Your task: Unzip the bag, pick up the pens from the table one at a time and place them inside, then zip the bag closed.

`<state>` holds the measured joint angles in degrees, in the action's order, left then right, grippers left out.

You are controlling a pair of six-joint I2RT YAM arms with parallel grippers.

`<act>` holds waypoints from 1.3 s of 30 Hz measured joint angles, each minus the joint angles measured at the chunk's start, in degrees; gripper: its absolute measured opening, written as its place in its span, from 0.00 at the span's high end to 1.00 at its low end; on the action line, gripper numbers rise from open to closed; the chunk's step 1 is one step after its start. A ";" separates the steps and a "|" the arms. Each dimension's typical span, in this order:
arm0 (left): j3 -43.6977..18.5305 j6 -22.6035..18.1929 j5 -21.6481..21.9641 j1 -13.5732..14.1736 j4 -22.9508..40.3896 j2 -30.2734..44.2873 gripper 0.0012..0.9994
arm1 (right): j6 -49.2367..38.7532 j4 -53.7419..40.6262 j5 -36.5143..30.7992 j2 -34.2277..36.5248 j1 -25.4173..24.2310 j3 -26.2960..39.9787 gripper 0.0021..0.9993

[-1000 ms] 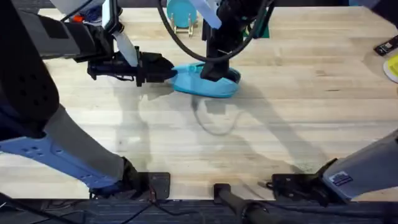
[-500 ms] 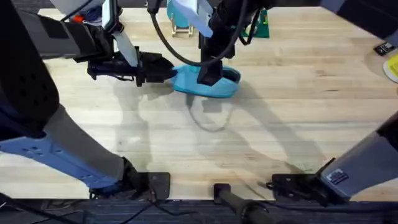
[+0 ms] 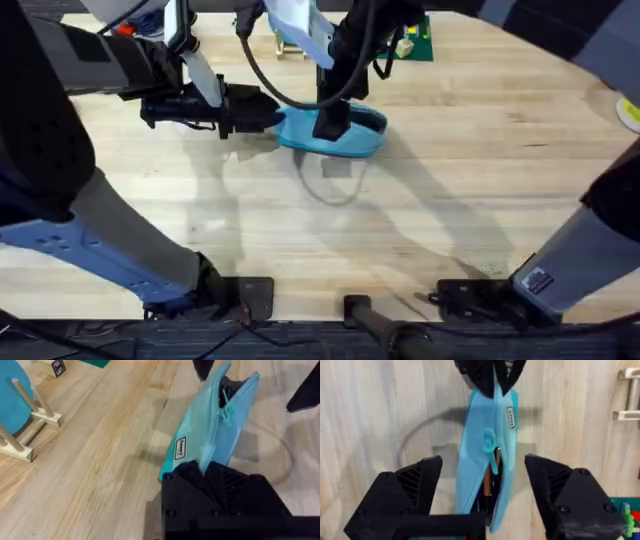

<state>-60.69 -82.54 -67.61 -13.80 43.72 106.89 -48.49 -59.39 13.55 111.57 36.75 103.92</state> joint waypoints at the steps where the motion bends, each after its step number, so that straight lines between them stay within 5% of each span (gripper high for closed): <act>1: 0.00 0.00 0.00 0.00 0.00 0.00 0.96 | -0.02 0.28 0.01 -0.02 0.00 0.00 0.01; 28: 0.00 0.00 0.00 0.00 0.00 0.00 0.96 | 0.00 2.15 0.18 2.58 1.33 0.02 0.03; 39: 0.00 0.00 0.00 0.00 0.00 0.00 0.96 | -0.02 2.69 0.18 3.04 1.33 0.02 0.18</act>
<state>-60.69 -82.54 -67.61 -13.80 43.72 106.89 -48.51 -56.70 13.74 114.61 38.09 103.94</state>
